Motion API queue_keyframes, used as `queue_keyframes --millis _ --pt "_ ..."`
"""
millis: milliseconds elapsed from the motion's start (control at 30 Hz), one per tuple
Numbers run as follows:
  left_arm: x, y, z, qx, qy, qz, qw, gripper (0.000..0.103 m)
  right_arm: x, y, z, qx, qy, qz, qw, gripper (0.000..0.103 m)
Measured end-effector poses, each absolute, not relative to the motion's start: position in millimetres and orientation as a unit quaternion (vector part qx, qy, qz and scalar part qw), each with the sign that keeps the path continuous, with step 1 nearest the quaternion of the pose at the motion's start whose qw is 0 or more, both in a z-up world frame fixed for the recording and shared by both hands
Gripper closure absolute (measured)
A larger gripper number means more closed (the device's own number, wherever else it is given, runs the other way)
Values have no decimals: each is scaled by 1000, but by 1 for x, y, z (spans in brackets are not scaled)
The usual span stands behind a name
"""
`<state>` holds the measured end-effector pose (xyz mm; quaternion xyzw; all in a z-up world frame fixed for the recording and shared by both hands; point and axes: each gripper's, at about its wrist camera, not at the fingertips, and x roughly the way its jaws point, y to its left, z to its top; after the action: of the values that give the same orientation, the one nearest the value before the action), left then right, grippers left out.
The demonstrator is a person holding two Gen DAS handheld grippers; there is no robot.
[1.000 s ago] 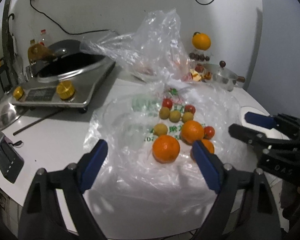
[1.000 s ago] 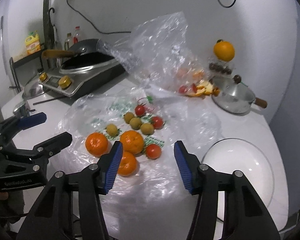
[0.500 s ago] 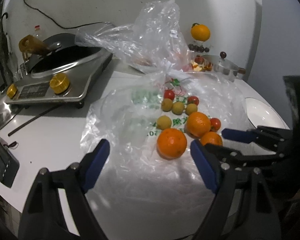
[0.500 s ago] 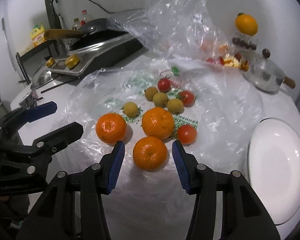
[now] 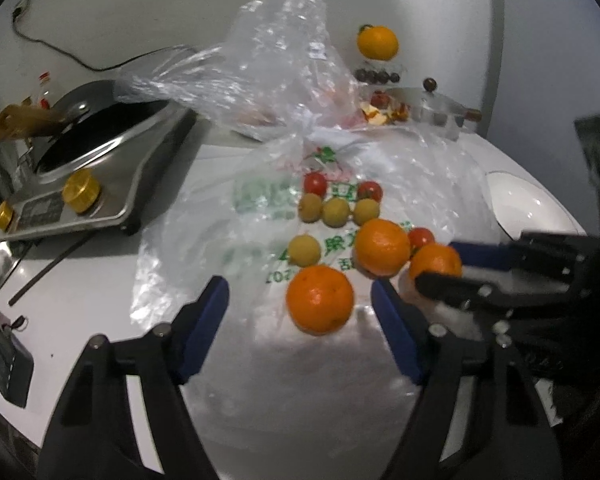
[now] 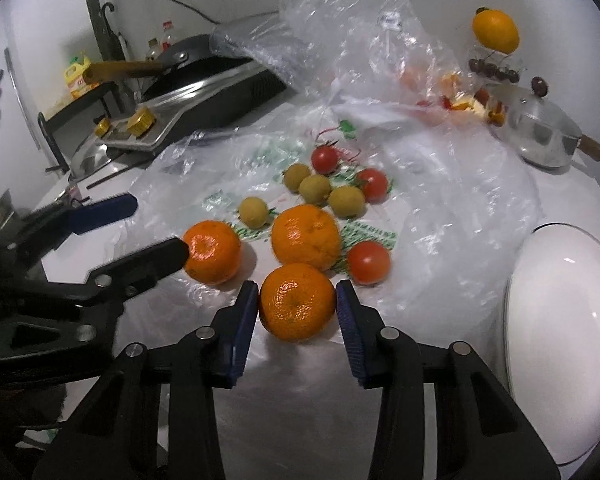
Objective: Organize fruits
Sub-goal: 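Grasp a tangerine with the right tool while the left tool grasps another tangerine, then carry both held tangerines over the white plate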
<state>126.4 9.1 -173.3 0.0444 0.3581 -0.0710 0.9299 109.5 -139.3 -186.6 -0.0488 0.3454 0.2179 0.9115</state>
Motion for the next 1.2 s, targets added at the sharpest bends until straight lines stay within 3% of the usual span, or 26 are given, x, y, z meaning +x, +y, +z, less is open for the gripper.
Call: queue_keyframes --millis 167,267,567,833,1200 --pt "138 -9 -183 68 375 -87 920 28 105 -154 -175 -47 328 208 921 61" --pt "146 -14 -190 68 390 -91 914 42 103 -163 -170 -43 320 202 925 61" --pt "157 -13 -197 84 403 -65 909 55 101 -177 -170 -36 315 197 928 61" --pt "156 -10 -208 71 419 -67 903 58 96 -181 -168 -38 309 197 930 61" --pt "142 -15 -182 38 390 -85 916 58 86 -185 -162 -40 297 189 935 61"
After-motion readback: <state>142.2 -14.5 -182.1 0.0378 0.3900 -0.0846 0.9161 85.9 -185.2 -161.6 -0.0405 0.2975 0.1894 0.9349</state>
